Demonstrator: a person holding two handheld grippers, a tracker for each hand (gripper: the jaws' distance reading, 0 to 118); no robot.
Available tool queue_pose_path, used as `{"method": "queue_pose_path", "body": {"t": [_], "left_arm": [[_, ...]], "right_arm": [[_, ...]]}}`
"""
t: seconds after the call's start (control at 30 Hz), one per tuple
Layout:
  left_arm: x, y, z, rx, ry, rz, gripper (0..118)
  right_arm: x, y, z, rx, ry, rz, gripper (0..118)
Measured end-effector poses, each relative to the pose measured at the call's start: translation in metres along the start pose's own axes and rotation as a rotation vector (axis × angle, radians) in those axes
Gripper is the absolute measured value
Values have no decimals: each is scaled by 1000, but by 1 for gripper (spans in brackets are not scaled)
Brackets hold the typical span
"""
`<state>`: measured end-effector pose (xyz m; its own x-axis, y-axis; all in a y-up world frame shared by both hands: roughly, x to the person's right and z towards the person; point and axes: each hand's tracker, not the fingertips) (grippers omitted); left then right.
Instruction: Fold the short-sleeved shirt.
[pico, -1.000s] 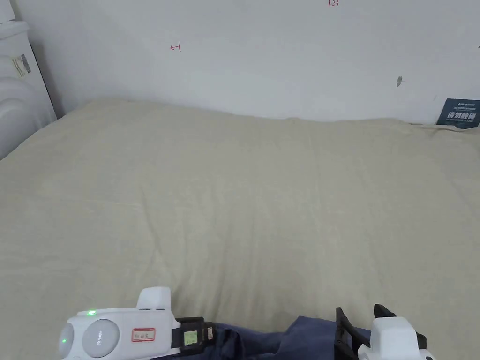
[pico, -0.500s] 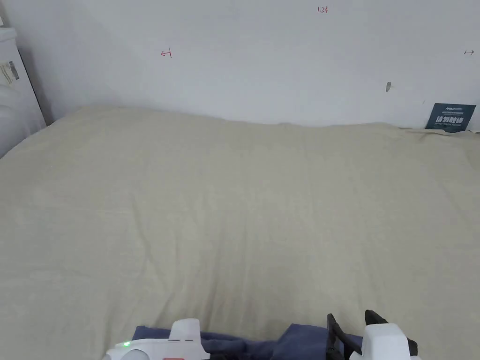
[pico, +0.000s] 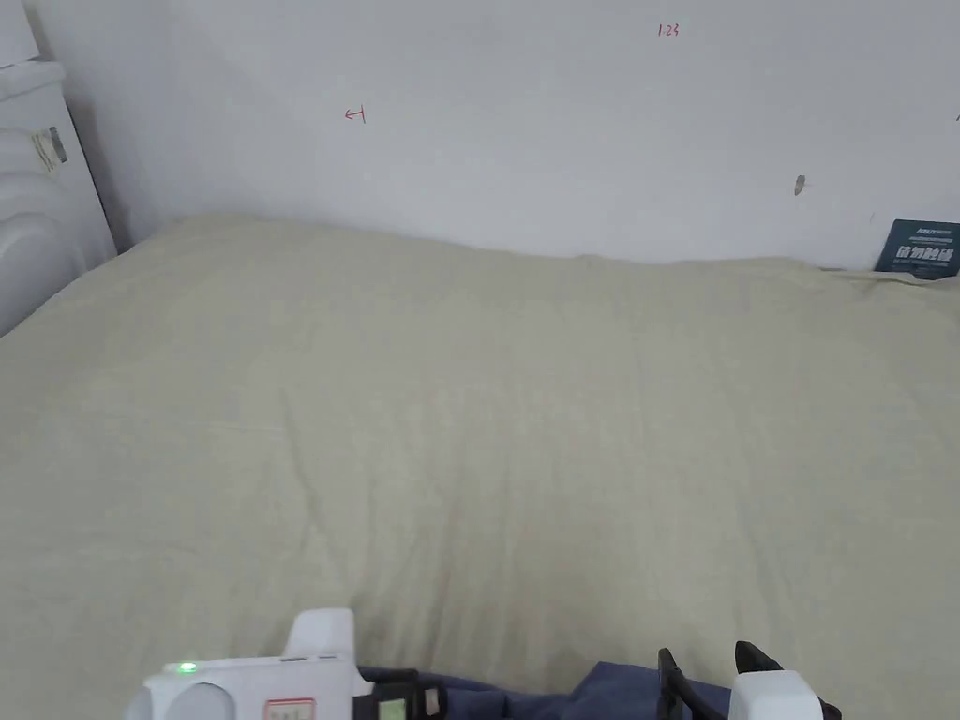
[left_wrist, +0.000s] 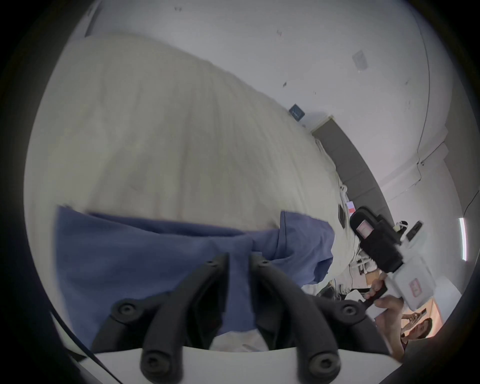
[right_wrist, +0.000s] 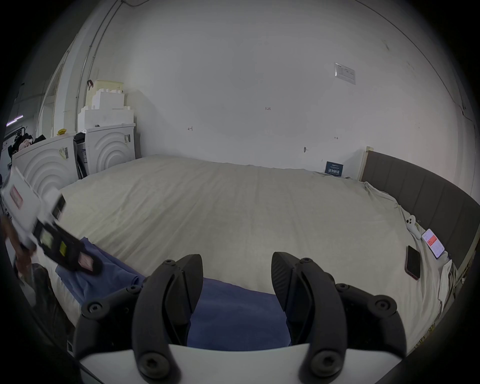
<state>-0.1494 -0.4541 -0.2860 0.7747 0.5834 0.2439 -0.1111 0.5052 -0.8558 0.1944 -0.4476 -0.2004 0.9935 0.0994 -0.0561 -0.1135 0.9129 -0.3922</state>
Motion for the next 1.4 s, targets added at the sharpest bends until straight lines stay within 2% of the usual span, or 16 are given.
{"method": "queue_pose_path", "body": {"t": [0.07,0.1,0.2,0.3,0.37,0.53,0.6,0.73,0.8,0.87,1.03,1.1,1.27,1.4], "left_arm": [[-17,7,29,47,69,-19,55],[-25,8,39,55,110,-29,60],[-57,12,57,74,207,1,63],[-83,11,58,14,195,68,71],[-90,5,50,-26,191,67,78],[-85,-4,23,-81,208,15,83],[-80,-7,13,-93,219,13,77],[-61,-12,1,-75,310,-69,49],[-53,-13,-5,-77,363,-73,41],[-49,-15,-5,-73,342,-85,16],[-45,-12,8,-59,335,-90,10],[-46,-8,20,-44,269,-72,9],[-47,3,50,-19,218,-60,9],[-56,11,73,13,288,-72,9]], "right_arm": [[-3,2,-1,4,11,3,60],[-4,3,-2,4,14,5,60],[-10,4,-4,7,26,11,60],[-14,4,-5,8,40,14,60],[-17,5,-5,7,44,17,60],[-19,5,-5,8,50,28,60],[-19,5,-5,6,50,27,60],[-18,5,-4,5,46,27,60],[-19,4,-4,5,48,25,60],[-20,4,-4,5,47,27,60],[-20,4,-2,10,52,25,60],[-19,4,-1,15,51,32,60],[-14,7,1,32,37,19,60],[-8,10,1,41,26,14,60]]}}
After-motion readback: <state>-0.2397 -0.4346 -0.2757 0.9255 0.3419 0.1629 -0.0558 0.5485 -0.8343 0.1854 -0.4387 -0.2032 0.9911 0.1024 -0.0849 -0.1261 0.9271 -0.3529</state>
